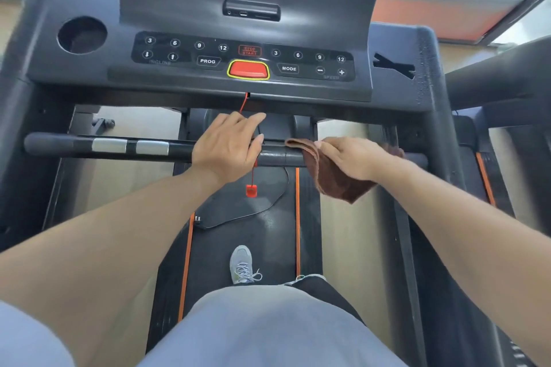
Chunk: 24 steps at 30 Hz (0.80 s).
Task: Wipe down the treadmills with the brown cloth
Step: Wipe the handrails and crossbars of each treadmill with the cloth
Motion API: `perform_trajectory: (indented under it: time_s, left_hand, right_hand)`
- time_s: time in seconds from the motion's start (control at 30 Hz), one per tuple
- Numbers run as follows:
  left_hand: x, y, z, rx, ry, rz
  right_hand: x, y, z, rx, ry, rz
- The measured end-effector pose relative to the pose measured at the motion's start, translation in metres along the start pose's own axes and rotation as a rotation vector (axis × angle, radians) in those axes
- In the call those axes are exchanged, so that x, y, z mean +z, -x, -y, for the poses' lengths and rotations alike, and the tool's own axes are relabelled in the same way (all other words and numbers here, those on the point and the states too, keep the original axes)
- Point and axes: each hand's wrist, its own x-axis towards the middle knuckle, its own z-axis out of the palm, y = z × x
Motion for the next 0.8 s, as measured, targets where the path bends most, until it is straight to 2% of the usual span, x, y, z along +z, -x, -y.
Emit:
perform_trajectory:
  time_s: [0.1,0.23,0.37,0.47,0.57,0.63,0.8]
  left_hand:
    - [0.003,-0.001,0.002,0.042,-0.024,-0.041]
    - [0.006,-0.001,0.007,0.15,0.046,-0.221]
    - [0.004,0.0,0.007,0.037,0.115,-0.134]
    - [0.002,-0.001,0.006,0.048,0.069,-0.104]
    - [0.0,-0.002,0.005,0.028,0.037,-0.045]
    - [0.0,0.0,0.003,0.033,0.019,-0.022]
    - [-0.002,0.001,-0.001,0.076,-0.034,-0.054]
  right_hand:
    - [0.019,0.008,0.014,-0.156,0.113,-0.238]
    - [0.044,-0.005,0.054,-0.273,0.201,-0.305]
    - [0.069,-0.012,0.091,-0.259,0.199,-0.558]
    - [0.077,-0.013,0.093,-0.246,0.204,-0.67]
    - [0.071,-0.016,0.063,-0.263,0.293,-0.725]
    - [0.063,-0.009,0.028,-0.21,0.315,-0.733]
    - [0.031,0.033,-0.082,0.105,0.327,-0.687]
